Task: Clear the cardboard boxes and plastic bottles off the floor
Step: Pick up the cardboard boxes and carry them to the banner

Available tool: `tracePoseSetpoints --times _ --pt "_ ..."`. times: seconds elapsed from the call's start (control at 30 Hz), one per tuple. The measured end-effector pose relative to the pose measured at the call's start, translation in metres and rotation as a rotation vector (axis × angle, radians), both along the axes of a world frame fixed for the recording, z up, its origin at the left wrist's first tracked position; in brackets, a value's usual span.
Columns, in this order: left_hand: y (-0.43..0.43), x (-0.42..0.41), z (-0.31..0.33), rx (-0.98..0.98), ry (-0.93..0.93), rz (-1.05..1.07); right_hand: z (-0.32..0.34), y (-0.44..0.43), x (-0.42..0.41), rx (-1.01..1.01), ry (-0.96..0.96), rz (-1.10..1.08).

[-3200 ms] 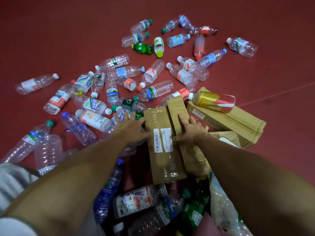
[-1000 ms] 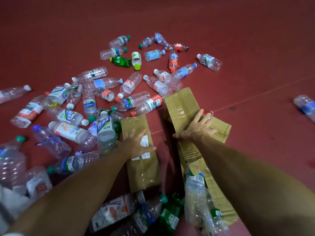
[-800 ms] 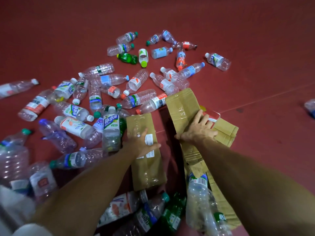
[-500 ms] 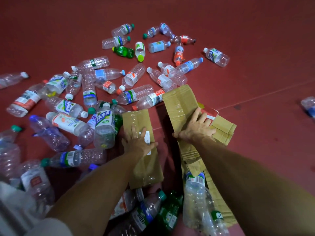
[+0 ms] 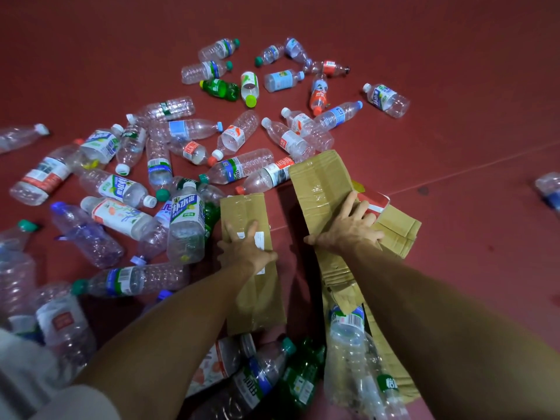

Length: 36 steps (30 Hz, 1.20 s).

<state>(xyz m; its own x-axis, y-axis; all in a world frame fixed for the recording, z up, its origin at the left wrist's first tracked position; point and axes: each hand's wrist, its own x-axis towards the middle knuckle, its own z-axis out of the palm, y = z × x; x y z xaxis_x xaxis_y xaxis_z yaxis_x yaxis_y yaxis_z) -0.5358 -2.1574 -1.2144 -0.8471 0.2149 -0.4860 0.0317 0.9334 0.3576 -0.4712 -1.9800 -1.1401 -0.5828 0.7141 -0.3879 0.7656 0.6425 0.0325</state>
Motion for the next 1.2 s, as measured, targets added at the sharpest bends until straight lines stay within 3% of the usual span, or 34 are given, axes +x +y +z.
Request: tracePoseSetpoints --times 0.2,0.37,0.67,0.9,1.2 --pt "-0.001 -0.010 0.029 0.076 0.017 -0.085 0.008 0.001 0.007 0.009 0.064 0.007" --pt "-0.001 -0.032 0.119 0.104 0.060 -0.127 0.084 0.009 0.003 -0.116 0.137 -0.058" --pt "-0.027 -0.065 0.410 0.182 0.112 -0.049 0.357 -0.014 -0.024 -0.170 0.152 0.041" --pt "-0.082 -0.057 0.654 0.164 0.263 0.057 0.586 -0.050 -0.039 -0.229 0.214 0.191" --pt "-0.180 -0.022 0.861 0.011 0.382 0.320 0.769 -0.131 -0.059 -0.274 0.305 0.506"
